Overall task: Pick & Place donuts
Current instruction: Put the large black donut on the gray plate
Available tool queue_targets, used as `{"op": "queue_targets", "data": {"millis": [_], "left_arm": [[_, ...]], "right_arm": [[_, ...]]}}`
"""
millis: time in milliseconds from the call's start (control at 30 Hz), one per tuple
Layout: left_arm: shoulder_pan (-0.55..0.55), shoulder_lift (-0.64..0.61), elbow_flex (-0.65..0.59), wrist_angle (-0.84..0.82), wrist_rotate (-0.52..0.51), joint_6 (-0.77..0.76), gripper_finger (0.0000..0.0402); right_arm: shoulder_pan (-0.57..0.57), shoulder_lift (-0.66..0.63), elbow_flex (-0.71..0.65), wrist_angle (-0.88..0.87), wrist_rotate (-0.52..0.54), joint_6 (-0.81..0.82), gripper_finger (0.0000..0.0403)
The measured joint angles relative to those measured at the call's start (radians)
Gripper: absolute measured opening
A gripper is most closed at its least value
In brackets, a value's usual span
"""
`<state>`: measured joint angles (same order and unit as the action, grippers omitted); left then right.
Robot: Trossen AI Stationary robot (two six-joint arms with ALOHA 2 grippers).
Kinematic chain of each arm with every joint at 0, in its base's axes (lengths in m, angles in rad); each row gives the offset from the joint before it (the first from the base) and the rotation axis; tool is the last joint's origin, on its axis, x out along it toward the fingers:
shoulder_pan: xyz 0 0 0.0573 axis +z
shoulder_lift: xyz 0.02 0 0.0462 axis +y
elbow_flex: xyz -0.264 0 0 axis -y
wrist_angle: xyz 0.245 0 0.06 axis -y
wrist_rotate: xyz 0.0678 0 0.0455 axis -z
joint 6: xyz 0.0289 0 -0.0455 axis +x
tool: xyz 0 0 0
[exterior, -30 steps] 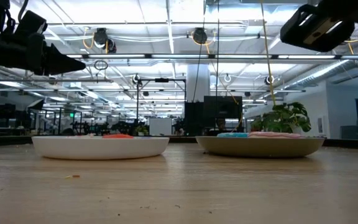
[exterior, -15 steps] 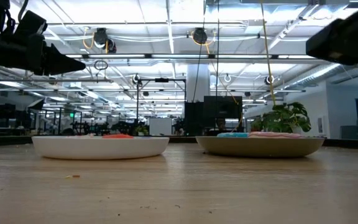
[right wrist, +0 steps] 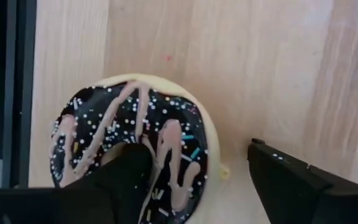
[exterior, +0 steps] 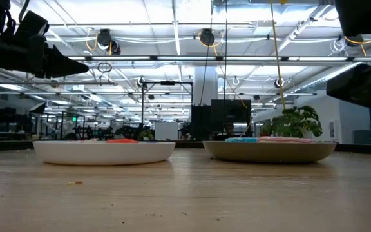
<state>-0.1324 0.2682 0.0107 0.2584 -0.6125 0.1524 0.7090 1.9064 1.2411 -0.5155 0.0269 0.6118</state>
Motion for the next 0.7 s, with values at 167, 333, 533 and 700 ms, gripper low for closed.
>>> {"op": "queue_targets", "data": {"millis": [167, 333, 533, 700], "left_arm": [[0.0, 0.0, 0.0, -0.001, 0.0, 0.0, 0.0008], [0.0, 0.0, 0.0, -0.002, 0.0, 0.0, 0.0008], [0.0, 0.0, 0.0, -0.002, 0.0, 0.0, 0.0008], [0.0, 0.0, 0.0, -0.002, 0.0, 0.0, 0.0008]], "right_arm": [[-0.011, -0.005, -0.043, 0.045, -0.023, 0.071, 0.0206], [-0.03, -0.006, -0.047, 0.036, -0.03, 0.076, 0.0098], [-0.054, -0.028, -0.051, 0.033, -0.057, 0.008, 0.002], [-0.099, -0.11, -0.035, 0.005, -0.015, -0.009, 0.0028]]}}
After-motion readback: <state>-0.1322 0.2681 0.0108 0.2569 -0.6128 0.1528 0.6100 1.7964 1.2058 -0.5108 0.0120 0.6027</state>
